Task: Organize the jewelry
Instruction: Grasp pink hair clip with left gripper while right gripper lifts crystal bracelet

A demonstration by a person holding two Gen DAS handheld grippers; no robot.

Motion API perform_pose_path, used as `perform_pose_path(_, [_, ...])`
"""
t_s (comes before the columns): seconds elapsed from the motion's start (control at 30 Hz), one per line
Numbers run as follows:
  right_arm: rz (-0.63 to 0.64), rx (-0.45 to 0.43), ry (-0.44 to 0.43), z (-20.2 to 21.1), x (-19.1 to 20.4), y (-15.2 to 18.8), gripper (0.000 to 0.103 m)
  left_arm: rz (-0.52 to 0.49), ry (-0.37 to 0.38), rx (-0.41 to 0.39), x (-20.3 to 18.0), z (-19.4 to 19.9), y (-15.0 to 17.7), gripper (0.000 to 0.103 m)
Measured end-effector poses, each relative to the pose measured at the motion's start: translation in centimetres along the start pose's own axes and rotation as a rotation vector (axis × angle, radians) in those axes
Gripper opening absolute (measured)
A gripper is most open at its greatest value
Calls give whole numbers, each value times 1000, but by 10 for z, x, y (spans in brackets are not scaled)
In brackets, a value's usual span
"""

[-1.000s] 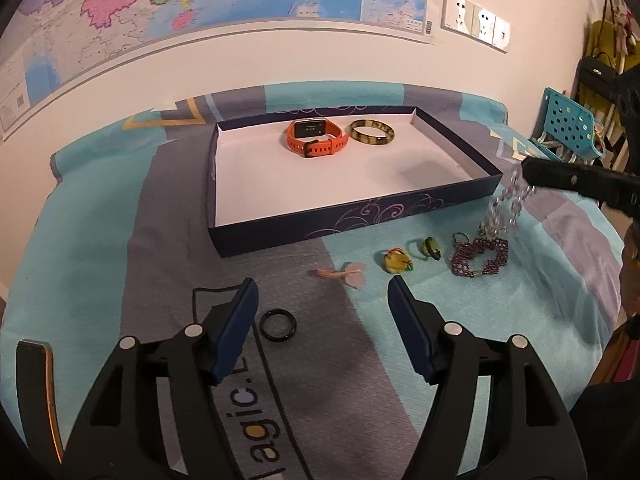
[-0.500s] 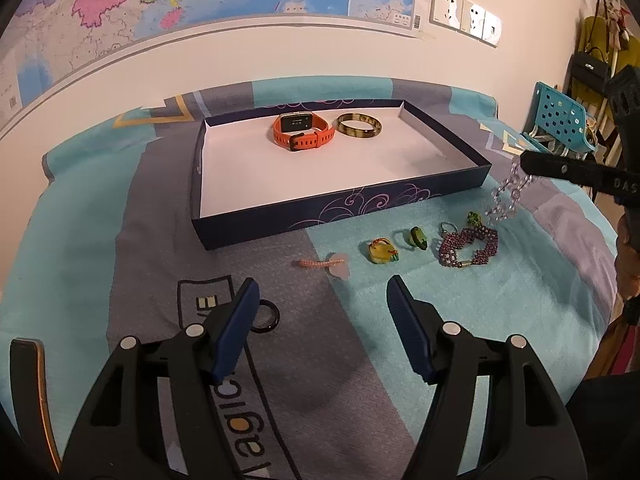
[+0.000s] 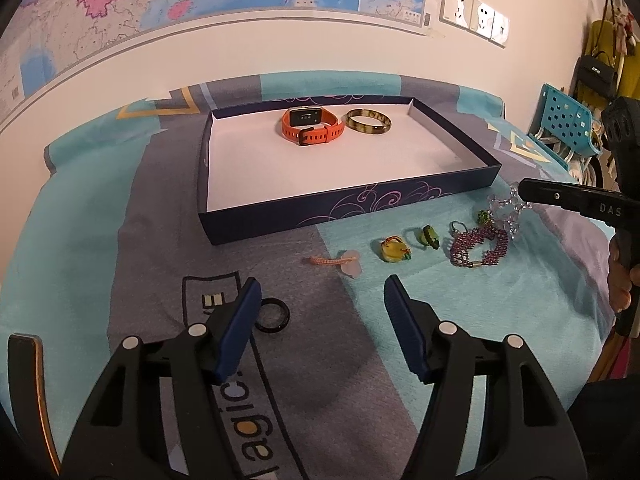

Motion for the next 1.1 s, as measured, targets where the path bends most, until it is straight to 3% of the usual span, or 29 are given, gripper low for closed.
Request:
perform_pose_path(0.43, [-10, -3, -15, -1, -2, 0, 8, 9, 23, 26, 4, -17, -9, 49])
perform_pose_path(0.87, [16, -24, -52, 5, 12, -11, 8, -19, 77, 35, -5, -29, -16, 9])
perform_pose_path(0.97, [22, -24, -57, 6, 15, -12, 8, -23, 76, 40, -6, -30, -17, 10])
perform_pose_path(1.0, [24, -26, -57, 6, 15, -13, 8, -23, 76, 42, -6, -31, -17, 15])
perform_pose_path(1.03, [24, -26, -57, 6, 15, -13, 8, -21, 70, 45, -6, -33, -17, 27])
perform_pose_path(1.1, [24, -28, -58, 6, 16, -14, 8, -24, 66, 57, -6, -36, -17, 32])
Point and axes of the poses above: each gripper's, at about its wrist camera, not at the fingertips, and z roughly against the way its jaws point, x to its left, y to its underside, the point moved 4 cm from there along -z, roughly the way its jaws point, and after that the axes turned 14 degrees about -z, right-handed, at the moved point
